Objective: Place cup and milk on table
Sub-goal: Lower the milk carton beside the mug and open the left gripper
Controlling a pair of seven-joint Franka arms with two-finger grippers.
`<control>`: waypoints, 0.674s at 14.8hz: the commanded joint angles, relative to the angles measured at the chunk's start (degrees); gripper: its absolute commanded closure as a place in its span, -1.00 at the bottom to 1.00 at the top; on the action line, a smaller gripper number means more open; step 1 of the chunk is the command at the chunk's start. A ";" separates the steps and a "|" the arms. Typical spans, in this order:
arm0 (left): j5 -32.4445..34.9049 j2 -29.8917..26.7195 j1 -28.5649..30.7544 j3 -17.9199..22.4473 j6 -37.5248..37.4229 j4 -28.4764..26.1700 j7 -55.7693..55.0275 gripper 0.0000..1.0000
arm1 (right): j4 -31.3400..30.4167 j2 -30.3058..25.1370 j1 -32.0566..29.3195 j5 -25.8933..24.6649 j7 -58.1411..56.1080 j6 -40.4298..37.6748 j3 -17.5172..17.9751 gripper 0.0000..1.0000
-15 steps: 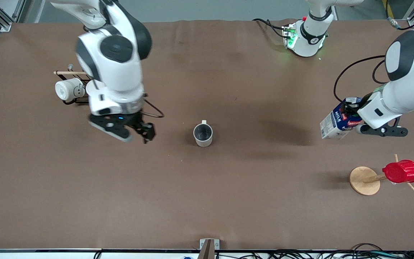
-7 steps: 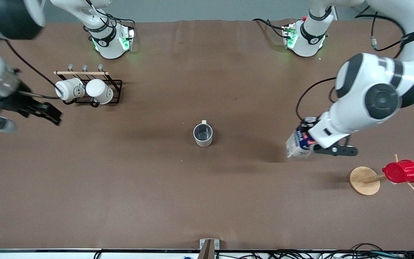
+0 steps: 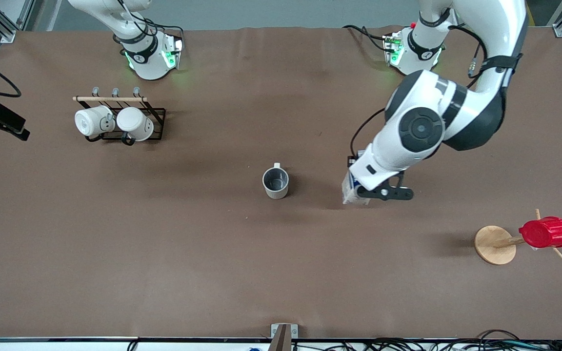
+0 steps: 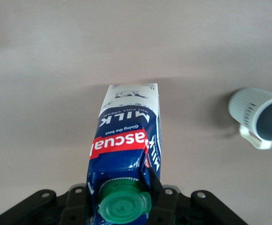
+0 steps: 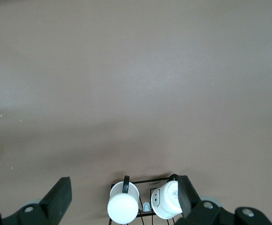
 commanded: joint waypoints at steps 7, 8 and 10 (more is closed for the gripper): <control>-0.16 9.03 -2.86 -6.10 -0.19 4.84 -3.74 0.89 | -0.63 -0.69 -0.15 1.29 -0.86 -0.49 -0.40 -1.00; -0.16 9.38 -3.30 -6.10 -0.19 4.93 -5.76 0.89 | -0.63 -0.69 -0.15 1.29 -0.86 -0.49 -0.49 -1.00; -0.07 9.56 -4.09 -6.10 -0.02 4.84 -6.39 0.88 | -0.63 -0.60 -0.41 1.29 -0.86 -0.31 -0.49 -1.00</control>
